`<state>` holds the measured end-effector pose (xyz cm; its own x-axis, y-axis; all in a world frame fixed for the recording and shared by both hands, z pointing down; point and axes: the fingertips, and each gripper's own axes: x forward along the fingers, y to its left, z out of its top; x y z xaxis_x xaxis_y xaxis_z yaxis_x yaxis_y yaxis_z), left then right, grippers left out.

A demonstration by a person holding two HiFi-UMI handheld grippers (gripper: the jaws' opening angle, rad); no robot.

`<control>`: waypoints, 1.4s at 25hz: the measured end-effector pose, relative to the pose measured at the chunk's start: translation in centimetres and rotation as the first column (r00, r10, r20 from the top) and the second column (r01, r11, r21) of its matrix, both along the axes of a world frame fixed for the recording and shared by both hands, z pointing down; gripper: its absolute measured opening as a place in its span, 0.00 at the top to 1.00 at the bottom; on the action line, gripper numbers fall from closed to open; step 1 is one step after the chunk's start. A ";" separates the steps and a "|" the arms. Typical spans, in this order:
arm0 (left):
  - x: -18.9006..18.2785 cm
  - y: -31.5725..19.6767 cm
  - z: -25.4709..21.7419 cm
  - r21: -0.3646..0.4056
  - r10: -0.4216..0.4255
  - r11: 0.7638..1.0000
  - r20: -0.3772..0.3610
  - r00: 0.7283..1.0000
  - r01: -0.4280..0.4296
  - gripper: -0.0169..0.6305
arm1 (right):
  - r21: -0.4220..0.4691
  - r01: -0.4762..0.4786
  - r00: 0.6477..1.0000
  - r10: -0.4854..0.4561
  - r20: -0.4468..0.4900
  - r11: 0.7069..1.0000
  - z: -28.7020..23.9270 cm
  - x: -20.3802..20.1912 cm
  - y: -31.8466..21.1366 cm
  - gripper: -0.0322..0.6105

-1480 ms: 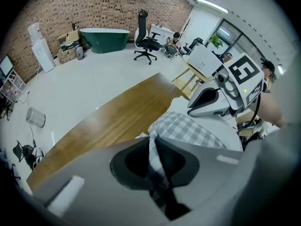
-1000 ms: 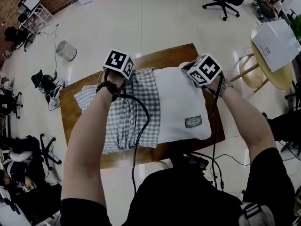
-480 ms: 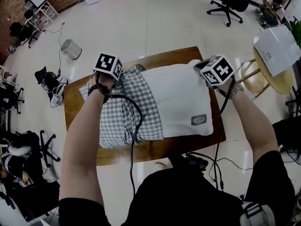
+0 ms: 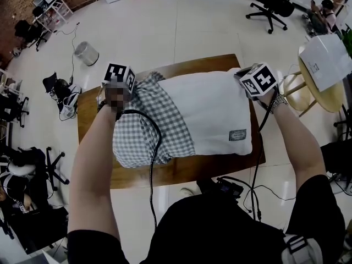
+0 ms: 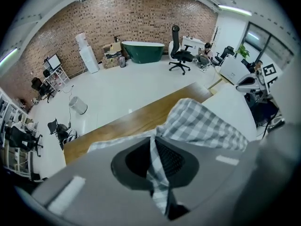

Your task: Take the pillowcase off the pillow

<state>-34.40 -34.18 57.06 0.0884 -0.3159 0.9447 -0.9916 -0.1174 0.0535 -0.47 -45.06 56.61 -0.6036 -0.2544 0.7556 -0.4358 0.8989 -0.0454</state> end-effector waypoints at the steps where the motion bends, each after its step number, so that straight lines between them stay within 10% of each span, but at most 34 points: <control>1: 0.1 0.2 -0.1 0.001 0.002 1.000 -0.001 1.000 -0.002 0.95 | -0.002 -0.001 1.000 0.001 -0.001 1.000 0.1 0.0 0.0 0.94; 12: 4.3 -0.4 -1.6 0.120 0.147 0.981 0.047 0.988 -0.151 0.83 | 0.126 0.025 0.999 -0.022 -0.029 0.992 1.6 -1.4 0.4 0.88; 35: 10.5 11.4 -5.1 0.290 0.045 0.957 -0.089 0.995 -0.017 0.60 | 0.226 0.130 0.989 -0.142 0.038 0.965 -2.3 -1.5 14.4 0.70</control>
